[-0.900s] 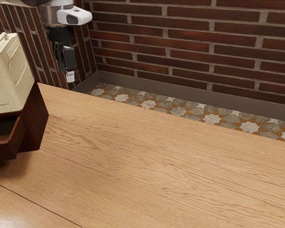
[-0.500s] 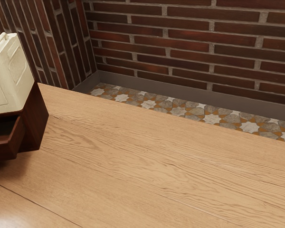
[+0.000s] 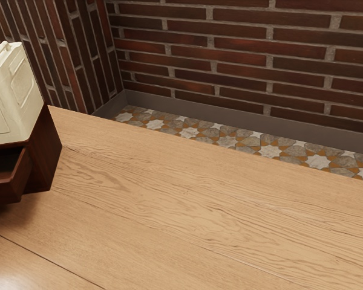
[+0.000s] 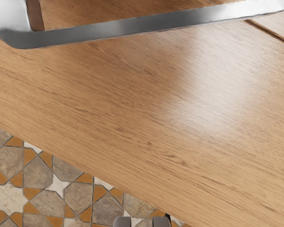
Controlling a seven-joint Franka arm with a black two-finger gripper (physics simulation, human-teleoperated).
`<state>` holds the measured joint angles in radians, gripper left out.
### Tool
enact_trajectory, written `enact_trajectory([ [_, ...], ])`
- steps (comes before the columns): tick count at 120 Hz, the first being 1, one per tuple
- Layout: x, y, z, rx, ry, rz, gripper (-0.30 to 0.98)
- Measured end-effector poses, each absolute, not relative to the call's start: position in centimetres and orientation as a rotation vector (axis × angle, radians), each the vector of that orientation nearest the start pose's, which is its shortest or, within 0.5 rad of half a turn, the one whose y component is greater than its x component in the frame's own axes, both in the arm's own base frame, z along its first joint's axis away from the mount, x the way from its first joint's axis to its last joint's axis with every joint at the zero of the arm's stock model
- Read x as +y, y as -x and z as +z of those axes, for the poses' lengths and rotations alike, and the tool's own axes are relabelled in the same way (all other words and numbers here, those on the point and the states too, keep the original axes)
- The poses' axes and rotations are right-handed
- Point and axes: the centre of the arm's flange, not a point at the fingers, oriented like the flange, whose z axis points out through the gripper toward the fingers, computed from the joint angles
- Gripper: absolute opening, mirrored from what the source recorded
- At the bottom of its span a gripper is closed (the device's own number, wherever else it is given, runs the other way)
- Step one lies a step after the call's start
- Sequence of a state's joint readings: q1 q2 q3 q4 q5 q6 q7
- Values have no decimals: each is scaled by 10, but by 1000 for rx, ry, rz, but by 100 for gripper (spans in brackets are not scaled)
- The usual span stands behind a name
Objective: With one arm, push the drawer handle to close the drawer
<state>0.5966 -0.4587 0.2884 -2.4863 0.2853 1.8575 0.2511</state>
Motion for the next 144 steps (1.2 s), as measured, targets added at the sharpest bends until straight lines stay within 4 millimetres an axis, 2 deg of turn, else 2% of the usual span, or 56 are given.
enact_trajectory([
  [19,318,-225,401,-832,2946,201,-8],
  [32,322,-231,402,-875,2903,83,-9],
  [52,320,-253,400,-900,2877,-26,-9],
  [74,326,-270,394,-948,2852,-68,-10],
  [116,348,-299,397,-1039,2806,-116,-10],
  [144,370,-322,387,-1091,2778,-100,-10],
])
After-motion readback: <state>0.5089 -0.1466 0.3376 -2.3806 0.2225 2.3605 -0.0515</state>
